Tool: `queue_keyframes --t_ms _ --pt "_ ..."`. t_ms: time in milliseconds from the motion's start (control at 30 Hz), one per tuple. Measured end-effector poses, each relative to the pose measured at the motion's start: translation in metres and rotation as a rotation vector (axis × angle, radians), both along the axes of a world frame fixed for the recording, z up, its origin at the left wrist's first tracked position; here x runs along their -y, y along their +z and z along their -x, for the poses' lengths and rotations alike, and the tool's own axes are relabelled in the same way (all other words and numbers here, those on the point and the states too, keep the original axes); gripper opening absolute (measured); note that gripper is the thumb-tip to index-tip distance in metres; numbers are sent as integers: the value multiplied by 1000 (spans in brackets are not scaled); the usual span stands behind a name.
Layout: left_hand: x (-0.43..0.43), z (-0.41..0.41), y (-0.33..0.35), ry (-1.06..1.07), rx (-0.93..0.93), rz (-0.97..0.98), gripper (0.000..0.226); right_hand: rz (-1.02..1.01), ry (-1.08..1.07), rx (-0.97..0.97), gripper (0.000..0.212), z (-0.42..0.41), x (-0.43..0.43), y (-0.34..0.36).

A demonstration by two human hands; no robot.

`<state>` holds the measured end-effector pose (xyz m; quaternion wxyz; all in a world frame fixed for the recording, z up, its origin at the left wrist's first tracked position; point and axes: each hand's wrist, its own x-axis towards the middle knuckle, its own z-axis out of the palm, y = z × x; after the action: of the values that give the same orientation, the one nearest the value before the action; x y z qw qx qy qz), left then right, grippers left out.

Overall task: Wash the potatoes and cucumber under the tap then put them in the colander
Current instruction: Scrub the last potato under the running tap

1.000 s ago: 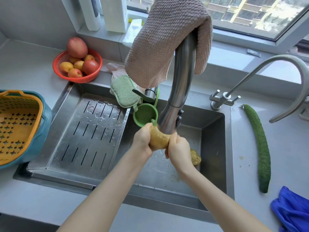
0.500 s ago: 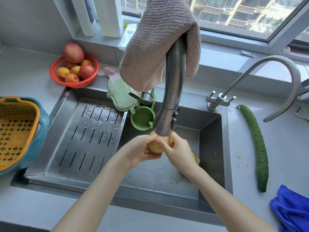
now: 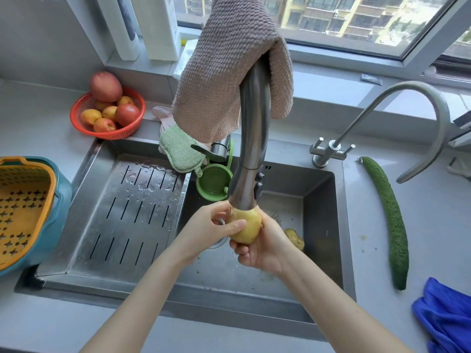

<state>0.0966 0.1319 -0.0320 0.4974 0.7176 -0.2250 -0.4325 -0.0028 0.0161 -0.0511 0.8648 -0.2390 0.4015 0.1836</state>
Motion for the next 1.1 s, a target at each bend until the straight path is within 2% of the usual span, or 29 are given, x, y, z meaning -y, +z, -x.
queue_keyframes --t_ms 67,133,300,400,467,567,600,667,733,800,900,933,1000,1100 --pt "3 0 1 7 5 4 16 -62 6 51 80 4 2 0" --pt "6 0 0 34 -16 22 23 -80 -20 92 77 8 5 0" --pt "4 -3 -8 104 -63 65 26 -89 -183 107 44 8 4 -4" --pt "5 -4 -15 160 5 -13 19 38 -238 36 31 4 -3 -9" --pt "6 -5 -20 205 64 -73 19 355 -150 9 32 1 -9 -15" --pt "8 -8 -26 224 69 -124 18 1155 164 62 55 7 -12 -28" --pt "9 -8 -26 235 59 -132 17 1356 237 125 60 11 -11 -33" --pt "11 -9 -28 266 37 -143 19 1538 302 279 61 16 -7 -41" --pt "14 -8 -28 291 5 -163 22 1569 312 364 61 19 -2 -43" --pt "17 -6 -28 319 -42 -173 24 1465 233 359 62 21 2 -40" --pt "22 -4 -29 353 -95 -186 26 1177 137 180 64 26 13 -37" --pt "23 -4 -29 356 -104 -191 26 1149 163 105 65 29 17 -39" --pt "24 -4 -31 347 -127 -203 23 1256 374 -71 66 39 29 -43" --pt "25 -4 -37 315 -147 -229 20 1472 862 -321 66 61 45 -54"
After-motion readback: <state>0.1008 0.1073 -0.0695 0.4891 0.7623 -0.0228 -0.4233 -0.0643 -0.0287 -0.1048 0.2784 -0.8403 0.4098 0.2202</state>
